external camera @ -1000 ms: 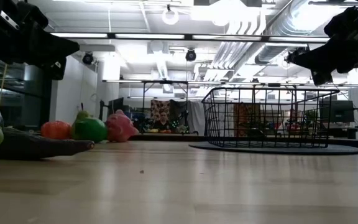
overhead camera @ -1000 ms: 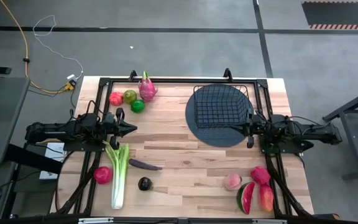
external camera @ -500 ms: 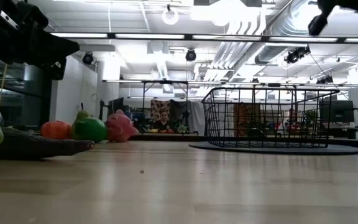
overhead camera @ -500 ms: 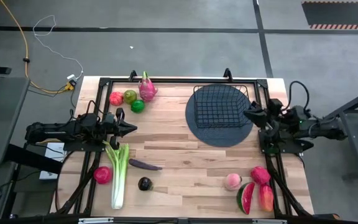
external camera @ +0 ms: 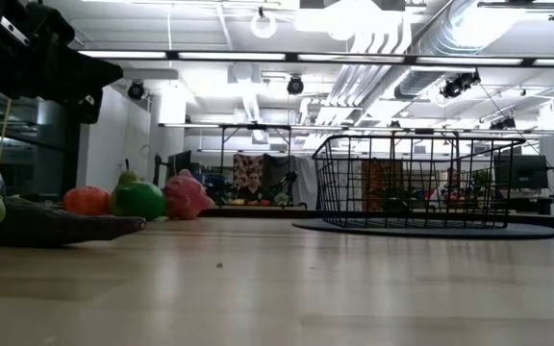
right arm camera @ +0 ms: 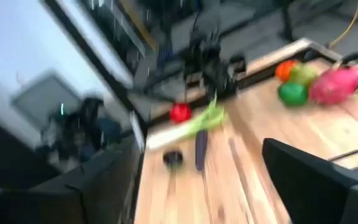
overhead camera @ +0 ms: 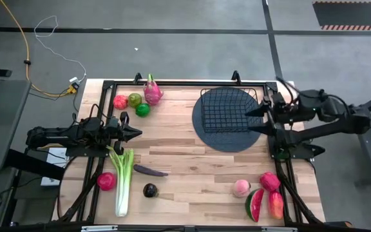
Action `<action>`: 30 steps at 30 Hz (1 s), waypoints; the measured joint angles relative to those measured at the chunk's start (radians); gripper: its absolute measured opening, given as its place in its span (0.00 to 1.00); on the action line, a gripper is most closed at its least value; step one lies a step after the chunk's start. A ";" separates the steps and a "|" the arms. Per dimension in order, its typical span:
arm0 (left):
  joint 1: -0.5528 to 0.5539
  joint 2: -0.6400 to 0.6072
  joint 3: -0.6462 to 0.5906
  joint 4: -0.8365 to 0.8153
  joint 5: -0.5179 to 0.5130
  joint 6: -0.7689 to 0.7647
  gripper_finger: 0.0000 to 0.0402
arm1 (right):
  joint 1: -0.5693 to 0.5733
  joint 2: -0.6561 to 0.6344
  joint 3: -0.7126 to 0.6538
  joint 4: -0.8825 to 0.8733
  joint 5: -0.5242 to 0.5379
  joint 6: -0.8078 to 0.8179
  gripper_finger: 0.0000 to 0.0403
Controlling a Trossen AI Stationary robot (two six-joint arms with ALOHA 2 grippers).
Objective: Build produce basket
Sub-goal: Put the peach into the wire basket
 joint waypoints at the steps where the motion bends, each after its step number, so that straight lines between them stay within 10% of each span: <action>1: 0.000 0.000 0.000 0.000 0.000 0.000 0.01 | 0.000 0.030 0.045 -0.047 -0.032 -0.016 0.88; 7: 0.000 0.000 0.000 0.000 0.000 0.000 0.01 | 0.023 0.187 0.245 -0.241 -0.204 -0.002 0.90; 16: 0.000 0.000 0.000 0.000 0.000 0.000 0.01 | 0.129 0.387 0.435 -0.558 -0.171 0.109 0.90; 30: 0.000 0.000 0.000 0.000 0.000 0.000 0.01 | 0.339 0.663 0.332 -0.740 -0.136 0.740 0.90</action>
